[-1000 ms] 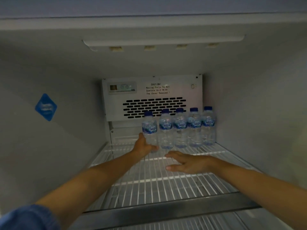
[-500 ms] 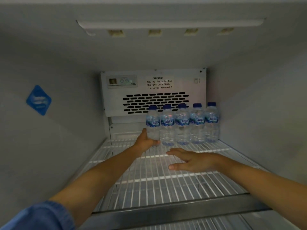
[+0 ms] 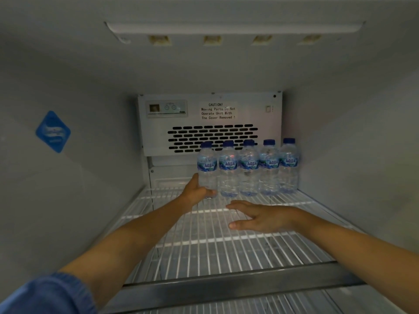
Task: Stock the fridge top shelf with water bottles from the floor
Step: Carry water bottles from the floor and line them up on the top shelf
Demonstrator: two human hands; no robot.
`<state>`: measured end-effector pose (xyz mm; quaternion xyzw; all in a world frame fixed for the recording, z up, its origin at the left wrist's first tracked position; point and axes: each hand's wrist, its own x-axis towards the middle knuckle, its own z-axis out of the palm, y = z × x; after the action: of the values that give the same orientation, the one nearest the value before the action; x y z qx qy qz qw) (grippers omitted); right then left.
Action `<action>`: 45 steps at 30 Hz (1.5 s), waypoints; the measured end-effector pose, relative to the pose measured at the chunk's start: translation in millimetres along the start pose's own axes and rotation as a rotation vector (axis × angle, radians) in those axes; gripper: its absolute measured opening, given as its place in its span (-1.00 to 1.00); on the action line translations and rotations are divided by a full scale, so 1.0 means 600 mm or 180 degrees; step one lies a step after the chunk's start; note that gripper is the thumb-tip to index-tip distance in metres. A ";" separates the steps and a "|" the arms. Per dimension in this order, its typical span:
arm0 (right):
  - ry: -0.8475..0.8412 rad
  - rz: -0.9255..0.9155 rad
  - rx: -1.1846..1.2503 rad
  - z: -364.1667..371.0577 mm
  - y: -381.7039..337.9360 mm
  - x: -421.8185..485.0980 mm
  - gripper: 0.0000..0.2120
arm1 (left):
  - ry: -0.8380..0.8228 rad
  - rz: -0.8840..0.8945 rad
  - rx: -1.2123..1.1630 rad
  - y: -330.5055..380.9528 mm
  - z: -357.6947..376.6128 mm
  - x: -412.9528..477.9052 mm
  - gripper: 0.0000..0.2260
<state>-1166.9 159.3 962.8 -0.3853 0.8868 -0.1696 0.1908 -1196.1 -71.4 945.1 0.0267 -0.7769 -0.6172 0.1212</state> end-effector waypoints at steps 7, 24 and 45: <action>-0.0099 0.0065 -0.0038 -0.007 0.000 0.002 -0.25 | -0.0053 0.0018 0.0308 0.004 0.005 -0.007 -0.33; 0.0002 0.0356 -0.0807 -0.010 -0.066 -0.050 -0.36 | -0.0811 -0.0275 0.3337 0.119 -0.049 -0.344 -0.61; -0.0532 -0.1552 0.0155 0.693 -0.537 -0.347 -0.39 | 0.0858 -0.1189 0.2828 -0.164 -0.217 -1.259 -0.79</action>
<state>-641.4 42.8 788.5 -0.5957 0.7445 -0.1994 0.2260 -446.0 -74.3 759.6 0.2940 -0.9241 -0.2289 0.0849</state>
